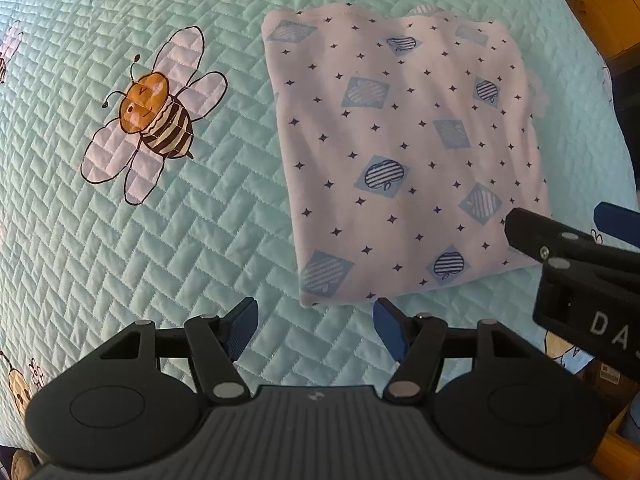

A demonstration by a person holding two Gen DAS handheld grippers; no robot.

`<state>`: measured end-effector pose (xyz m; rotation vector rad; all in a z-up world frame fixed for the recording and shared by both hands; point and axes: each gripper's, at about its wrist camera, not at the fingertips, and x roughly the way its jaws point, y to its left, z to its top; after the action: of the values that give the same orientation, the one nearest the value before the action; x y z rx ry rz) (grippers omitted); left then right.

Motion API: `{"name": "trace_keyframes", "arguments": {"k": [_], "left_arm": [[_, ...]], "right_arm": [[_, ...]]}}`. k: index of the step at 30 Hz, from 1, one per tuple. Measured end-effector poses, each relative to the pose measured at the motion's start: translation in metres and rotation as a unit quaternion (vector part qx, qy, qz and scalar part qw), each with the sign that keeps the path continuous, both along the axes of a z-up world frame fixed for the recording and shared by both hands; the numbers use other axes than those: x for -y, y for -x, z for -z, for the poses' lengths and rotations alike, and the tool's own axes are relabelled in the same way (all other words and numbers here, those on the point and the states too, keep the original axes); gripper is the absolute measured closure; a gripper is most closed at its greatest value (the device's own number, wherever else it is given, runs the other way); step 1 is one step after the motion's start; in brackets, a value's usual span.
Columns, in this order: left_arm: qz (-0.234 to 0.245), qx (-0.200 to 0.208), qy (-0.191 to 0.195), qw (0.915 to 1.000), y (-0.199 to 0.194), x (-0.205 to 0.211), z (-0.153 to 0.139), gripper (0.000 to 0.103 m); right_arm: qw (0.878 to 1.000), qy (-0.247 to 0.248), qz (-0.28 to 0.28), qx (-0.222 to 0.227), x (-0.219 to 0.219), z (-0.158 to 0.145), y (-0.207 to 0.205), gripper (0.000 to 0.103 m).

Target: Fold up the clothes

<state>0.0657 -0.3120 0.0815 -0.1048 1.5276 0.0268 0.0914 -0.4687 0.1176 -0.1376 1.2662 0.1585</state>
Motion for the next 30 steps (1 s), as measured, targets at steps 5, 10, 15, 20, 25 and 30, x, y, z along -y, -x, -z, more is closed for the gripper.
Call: {"name": "trace_keyframes", "arguments": {"k": [5, 10, 15, 20, 25, 30], "left_arm": [[-0.003, -0.001, 0.002, 1.0000, 0.001, -0.004, 0.002, 0.037], [-0.004, -0.002, 0.002, 1.0000, 0.001, -0.006, 0.005, 0.037], [-0.003, -0.001, 0.003, 1.0000, -0.001, 0.000, 0.002, 0.037], [-0.002, 0.002, 0.004, 1.0000, -0.003, 0.004, -0.001, 0.037], [-0.006, 0.020, 0.012, 0.9997, -0.002, -0.003, -0.002, 0.037], [0.000, 0.058, 0.017, 0.9981, 0.002, -0.012, -0.009, 0.037]], "right_arm": [[1.000, -0.006, 0.003, 0.002, -0.002, -0.002, 0.003, 0.025], [1.000, -0.009, 0.004, 0.002, 0.000, -0.002, -0.001, 0.025], [1.000, -0.011, 0.007, 0.002, 0.002, -0.002, -0.002, 0.025], [1.000, -0.015, 0.010, 0.003, 0.002, -0.002, -0.002, 0.025], [0.999, -0.035, 0.018, 0.007, 0.006, -0.003, 0.000, 0.025], [0.995, -0.095, 0.040, 0.016, 0.014, -0.001, 0.005, 0.025]]}}
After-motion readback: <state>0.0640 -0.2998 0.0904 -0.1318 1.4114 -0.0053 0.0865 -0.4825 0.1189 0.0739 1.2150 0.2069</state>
